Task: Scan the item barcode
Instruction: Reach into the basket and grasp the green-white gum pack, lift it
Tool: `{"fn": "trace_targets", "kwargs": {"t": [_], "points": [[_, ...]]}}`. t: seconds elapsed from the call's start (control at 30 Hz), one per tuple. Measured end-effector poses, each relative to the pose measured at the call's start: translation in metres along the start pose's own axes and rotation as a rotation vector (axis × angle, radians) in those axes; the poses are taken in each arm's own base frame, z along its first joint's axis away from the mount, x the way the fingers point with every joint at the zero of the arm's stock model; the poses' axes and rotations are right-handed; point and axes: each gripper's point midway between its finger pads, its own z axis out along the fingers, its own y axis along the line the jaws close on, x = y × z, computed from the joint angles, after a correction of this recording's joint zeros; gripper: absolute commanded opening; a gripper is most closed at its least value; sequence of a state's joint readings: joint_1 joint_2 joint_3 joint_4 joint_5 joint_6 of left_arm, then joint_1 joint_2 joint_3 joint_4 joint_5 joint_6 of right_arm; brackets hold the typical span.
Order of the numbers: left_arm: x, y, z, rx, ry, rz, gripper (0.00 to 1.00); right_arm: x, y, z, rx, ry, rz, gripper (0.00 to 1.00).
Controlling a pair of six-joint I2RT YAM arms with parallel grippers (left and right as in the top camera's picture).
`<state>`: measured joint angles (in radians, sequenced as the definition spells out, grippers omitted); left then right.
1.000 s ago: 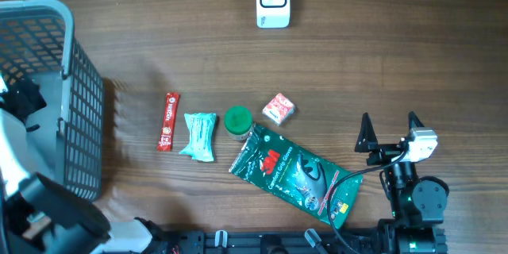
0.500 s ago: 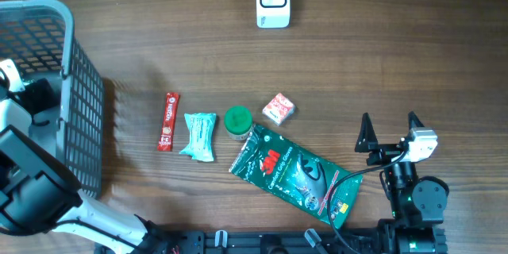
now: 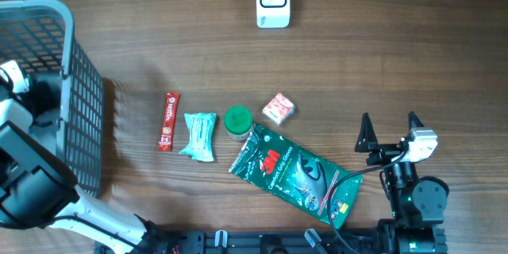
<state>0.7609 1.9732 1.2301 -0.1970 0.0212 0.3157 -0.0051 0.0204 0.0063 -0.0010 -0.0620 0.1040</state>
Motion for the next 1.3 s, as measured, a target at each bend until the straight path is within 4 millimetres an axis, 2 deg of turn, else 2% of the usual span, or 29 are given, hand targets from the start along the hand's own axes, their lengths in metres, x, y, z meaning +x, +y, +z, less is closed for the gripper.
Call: {"fn": "trace_targets", "kwargs": {"t": [0.13,0.2,0.23,0.3,0.37,0.43,0.6,0.7,0.73,0.77,0.8,0.83,0.87,0.9,0.97,1.0,1.03,1.07,1.1,1.17,1.2,1.3], "points": [[-0.018,0.003,0.007,-0.011,-0.086,-0.036,1.0,0.0,0.0,0.0,0.0,0.0,0.0,1.0],[-0.017,0.002,0.011,-0.006,-0.083,-0.045,0.98,0.0,0.0,0.0,0.0,0.0,0.0,1.0],[-0.015,0.0,0.013,0.001,-0.077,-0.054,0.91,0.0,0.0,0.0,0.0,0.0,0.0,1.0],[-0.015,-0.001,0.015,0.011,-0.077,-0.068,0.66,0.0,0.0,0.0,0.0,0.0,0.0,1.0],[-0.013,-0.004,0.017,0.03,-0.065,-0.077,0.47,0.0,0.0,0.0,0.0,0.0,0.0,1.0],[-0.013,-0.005,0.017,0.036,-0.059,-0.082,0.38,0.0,0.0,0.0,0.0,0.0,0.0,1.0],[-0.012,-0.006,0.017,0.04,-0.052,-0.088,0.32,0.0,0.0,0.0,0.0,0.0,0.0,1.0],[-0.009,-0.002,0.004,0.019,-0.037,-0.104,0.33,0.0,0.0,0.0,0.0,0.0,0.0,1.0],[-0.013,-0.001,-0.004,0.014,-0.049,-0.111,0.33,0.0,0.0,0.0,0.0,0.0,0.0,1.0],[-0.024,0.002,-0.021,0.004,-0.08,-0.126,0.3,0.0,0.0,0.0,0.0,0.0,0.0,1.0],[-0.049,0.008,-0.055,-0.013,-0.165,-0.151,0.25,0.0,0.0,0.0,0.0,0.0,0.0,1.0],[-0.07,0.013,-0.09,-0.027,-0.245,-0.165,0.26,0.0,0.0,0.0,0.0,0.0,0.0,1.0],[-0.082,0.016,-0.119,-0.034,-0.296,-0.178,0.56,0.0,0.0,0.0,0.0,0.0,0.0,0.99],[-0.097,0.019,-0.164,-0.044,-0.376,-0.19,1.0,0.0,0.0,0.0,0.0,0.0,0.0,1.0],[-0.112,0.021,-0.215,-0.057,-0.481,-0.198,1.0,0.0,0.0,0.0,0.0,0.0,0.0,1.0],[-0.112,0.022,-0.227,-0.056,-0.49,-0.213,1.0,0.0,0.0,0.0,0.0,0.0,0.0,1.0],[-0.103,0.022,-0.221,-0.049,-0.449,-0.233,1.0,0.0,0.0,0.0,0.0,0.0,0.0,1.0],[-0.093,0.02,-0.206,-0.039,-0.392,-0.243,1.0,0.0,0.0,0.0,0.0,0.0,0.0,1.0],[-0.082,0.018,-0.183,-0.028,-0.324,-0.252,0.99,0.0,0.0,0.0,0.0,0.0,0.0,1.0],[-0.064,0.013,-0.144,-0.005,-0.223,-0.262,0.91,0.0,0.0,0.0,0.0,0.0,0.0,1.0],[-0.055,0.011,-0.128,0.002,-0.18,-0.267,0.91,0.0,0.0,0.0,0.0,0.0,0.0,1.0],[-0.024,0.004,-0.073,0.019,-0.048,-0.277,0.98,0.0,0.0,0.0,0.0,0.0,0.0,1.0]]}}
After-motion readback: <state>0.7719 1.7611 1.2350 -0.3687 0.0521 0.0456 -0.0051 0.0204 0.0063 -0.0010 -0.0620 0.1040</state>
